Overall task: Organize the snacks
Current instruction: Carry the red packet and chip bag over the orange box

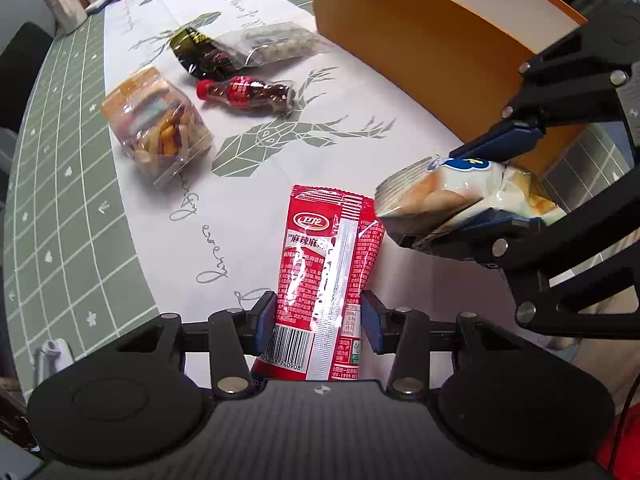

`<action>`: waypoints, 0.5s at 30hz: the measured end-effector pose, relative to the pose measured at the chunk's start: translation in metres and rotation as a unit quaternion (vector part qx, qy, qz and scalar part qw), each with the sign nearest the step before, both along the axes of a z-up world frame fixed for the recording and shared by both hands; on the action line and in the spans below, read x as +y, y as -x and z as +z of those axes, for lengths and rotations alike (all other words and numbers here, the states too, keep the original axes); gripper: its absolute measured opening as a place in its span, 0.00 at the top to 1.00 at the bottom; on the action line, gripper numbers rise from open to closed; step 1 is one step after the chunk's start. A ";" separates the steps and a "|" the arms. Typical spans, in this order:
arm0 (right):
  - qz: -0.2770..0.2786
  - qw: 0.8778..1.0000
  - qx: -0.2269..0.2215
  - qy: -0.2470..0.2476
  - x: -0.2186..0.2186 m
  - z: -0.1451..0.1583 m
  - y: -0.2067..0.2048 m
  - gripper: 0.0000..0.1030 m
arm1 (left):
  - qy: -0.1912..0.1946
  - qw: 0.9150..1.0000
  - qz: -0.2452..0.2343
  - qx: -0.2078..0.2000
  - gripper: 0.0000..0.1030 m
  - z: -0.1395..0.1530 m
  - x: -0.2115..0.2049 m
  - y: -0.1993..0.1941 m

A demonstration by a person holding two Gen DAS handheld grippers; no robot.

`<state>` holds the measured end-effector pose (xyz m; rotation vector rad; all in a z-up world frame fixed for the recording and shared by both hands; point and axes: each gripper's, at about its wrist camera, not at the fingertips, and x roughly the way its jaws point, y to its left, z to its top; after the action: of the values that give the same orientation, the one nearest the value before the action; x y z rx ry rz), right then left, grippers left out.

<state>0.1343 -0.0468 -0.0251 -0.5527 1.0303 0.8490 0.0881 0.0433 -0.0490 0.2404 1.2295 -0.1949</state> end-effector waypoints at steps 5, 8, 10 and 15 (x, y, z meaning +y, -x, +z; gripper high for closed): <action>0.011 1.000 -0.014 -0.004 -0.009 0.016 0.011 0.59 | -0.030 0.999 -0.038 0.004 0.51 0.017 -0.015 0.007; 0.015 1.000 -0.025 -0.005 -0.017 0.028 0.016 0.60 | -0.036 0.998 -0.049 0.001 0.51 0.029 -0.019 0.008; 0.017 0.999 -0.037 -0.008 -0.023 0.039 0.020 0.60 | -0.041 0.998 -0.055 -0.010 0.51 0.040 -0.022 0.007; 0.017 0.996 -0.082 -0.023 -0.045 0.071 0.027 0.60 | -0.049 0.995 -0.063 -0.053 0.51 0.074 -0.034 0.001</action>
<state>0.1074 -0.0914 0.0456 -0.5920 0.8516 0.8413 0.0868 0.0095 0.0252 0.4103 1.1214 -0.2284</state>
